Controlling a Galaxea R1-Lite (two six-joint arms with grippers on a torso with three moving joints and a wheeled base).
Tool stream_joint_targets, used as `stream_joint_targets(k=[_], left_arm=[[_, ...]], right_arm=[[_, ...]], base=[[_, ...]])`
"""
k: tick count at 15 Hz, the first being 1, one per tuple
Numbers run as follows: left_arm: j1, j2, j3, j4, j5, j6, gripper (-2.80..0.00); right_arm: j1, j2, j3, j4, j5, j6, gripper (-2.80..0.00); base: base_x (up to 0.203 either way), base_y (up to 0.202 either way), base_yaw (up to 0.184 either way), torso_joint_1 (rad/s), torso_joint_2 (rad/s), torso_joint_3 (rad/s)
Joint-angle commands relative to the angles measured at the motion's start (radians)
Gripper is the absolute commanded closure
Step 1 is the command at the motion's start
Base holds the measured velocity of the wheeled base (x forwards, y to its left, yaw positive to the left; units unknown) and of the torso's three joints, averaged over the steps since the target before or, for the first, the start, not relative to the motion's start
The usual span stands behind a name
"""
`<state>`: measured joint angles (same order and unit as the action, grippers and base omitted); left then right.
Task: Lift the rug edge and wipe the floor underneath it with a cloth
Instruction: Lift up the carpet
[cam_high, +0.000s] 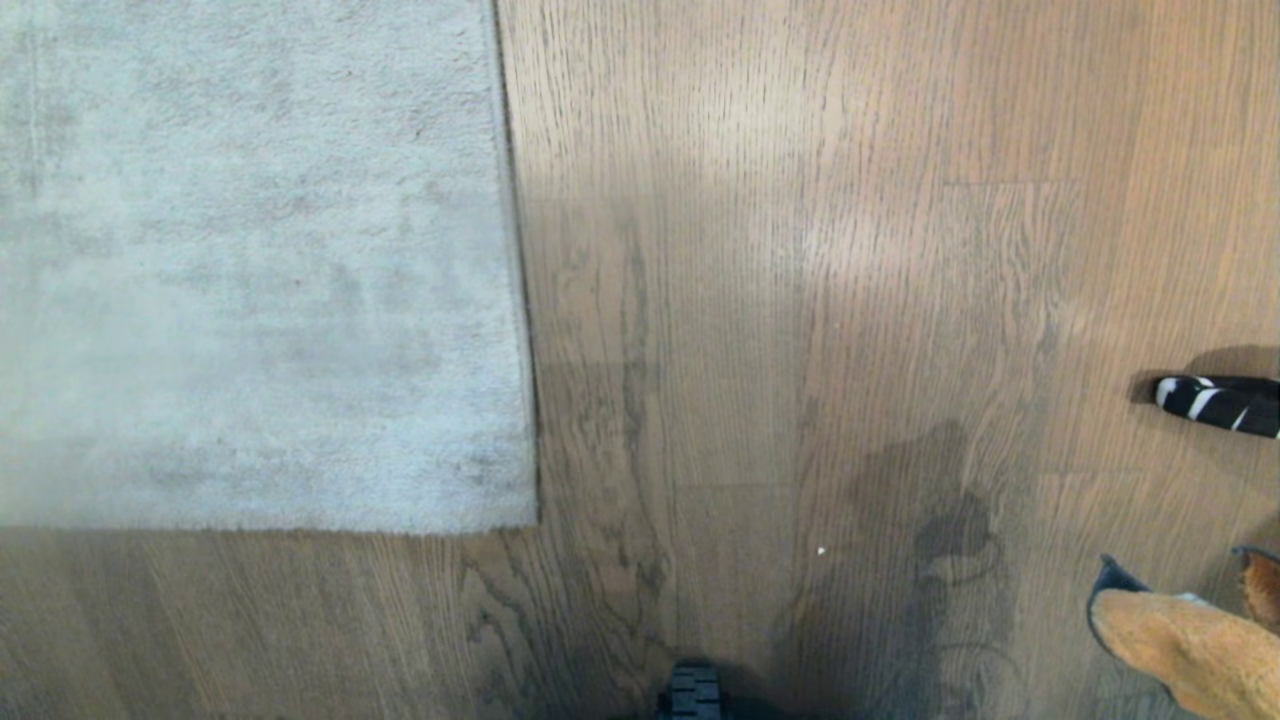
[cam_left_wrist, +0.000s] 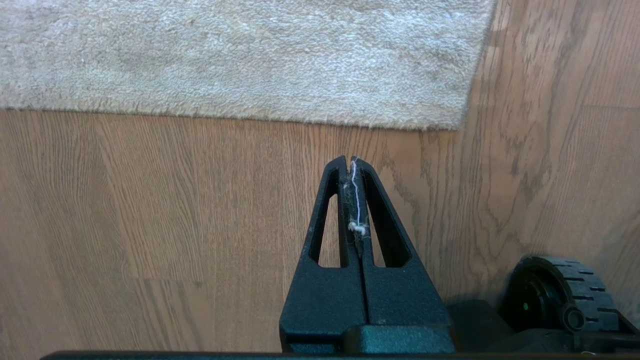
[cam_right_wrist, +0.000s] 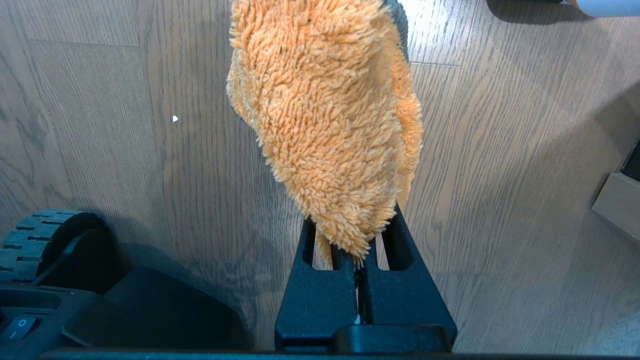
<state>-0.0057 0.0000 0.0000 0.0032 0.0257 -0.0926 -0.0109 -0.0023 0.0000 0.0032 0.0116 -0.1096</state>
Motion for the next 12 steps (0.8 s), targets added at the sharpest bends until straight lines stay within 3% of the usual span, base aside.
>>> stream_joint_targets(k=[1,12], left_arm=[[0.000,0.000,0.000,0.000,0.000,-0.001,0.00],[0.000,0.000,0.000,0.000,0.000,-0.001,0.00]], right_arm=[[0.000,0.002,0.000,0.000,0.001,-0.001,0.00],[0.000,0.002,0.000,0.000,0.001,-0.001,0.00]], base=[[0.000,0.000,0.000,0.000,0.00,0.000],[0.000,0.000,0.000,0.000,0.00,0.000]])
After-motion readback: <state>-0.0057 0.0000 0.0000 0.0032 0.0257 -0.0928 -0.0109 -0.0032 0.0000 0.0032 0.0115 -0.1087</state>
